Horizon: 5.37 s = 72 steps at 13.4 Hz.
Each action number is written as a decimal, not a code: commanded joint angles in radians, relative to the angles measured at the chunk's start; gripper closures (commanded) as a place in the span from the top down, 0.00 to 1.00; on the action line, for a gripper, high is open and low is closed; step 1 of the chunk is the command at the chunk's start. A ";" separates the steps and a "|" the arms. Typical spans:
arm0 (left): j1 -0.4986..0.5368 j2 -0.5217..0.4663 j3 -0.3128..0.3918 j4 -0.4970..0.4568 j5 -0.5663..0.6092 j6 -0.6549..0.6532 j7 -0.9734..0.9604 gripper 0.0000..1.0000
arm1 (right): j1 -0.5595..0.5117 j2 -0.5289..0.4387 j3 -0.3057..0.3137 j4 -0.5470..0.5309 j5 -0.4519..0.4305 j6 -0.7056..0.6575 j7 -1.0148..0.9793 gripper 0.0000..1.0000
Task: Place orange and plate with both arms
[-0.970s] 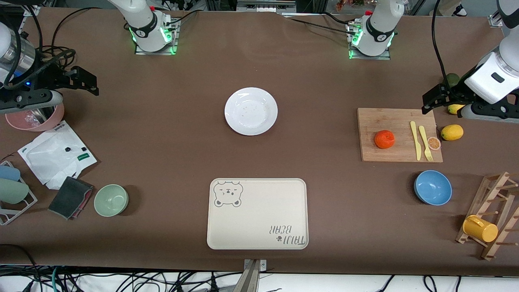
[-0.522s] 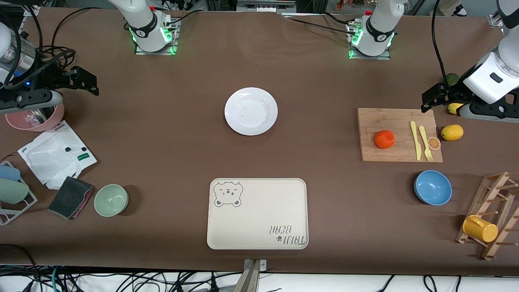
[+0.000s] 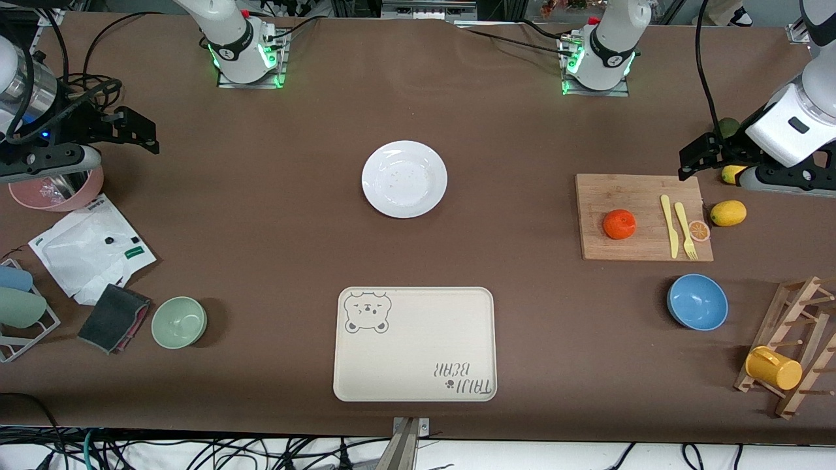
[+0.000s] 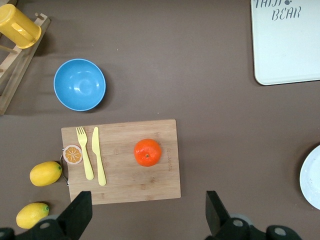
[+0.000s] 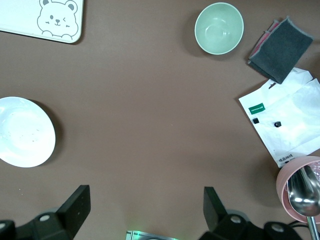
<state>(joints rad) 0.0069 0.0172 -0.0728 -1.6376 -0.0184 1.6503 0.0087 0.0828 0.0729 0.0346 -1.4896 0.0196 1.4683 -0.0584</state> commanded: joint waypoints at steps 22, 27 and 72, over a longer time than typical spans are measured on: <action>0.001 0.176 0.007 -0.368 0.103 0.399 0.019 1.00 | 0.002 0.002 -0.001 0.003 0.011 -0.006 0.009 1.00; -0.001 0.204 0.007 -0.563 0.103 0.663 0.017 1.00 | 0.002 0.001 -0.002 -0.001 0.011 -0.003 0.009 1.00; -0.304 0.569 -0.507 -0.031 0.075 0.468 -0.989 0.29 | 0.000 -0.001 -0.002 -0.009 0.011 -0.011 0.009 1.00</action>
<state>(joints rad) -0.2521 0.5364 -0.5882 -1.7083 0.0582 2.0836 -0.9319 0.0827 0.0808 0.0345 -1.4916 0.0197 1.4674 -0.0584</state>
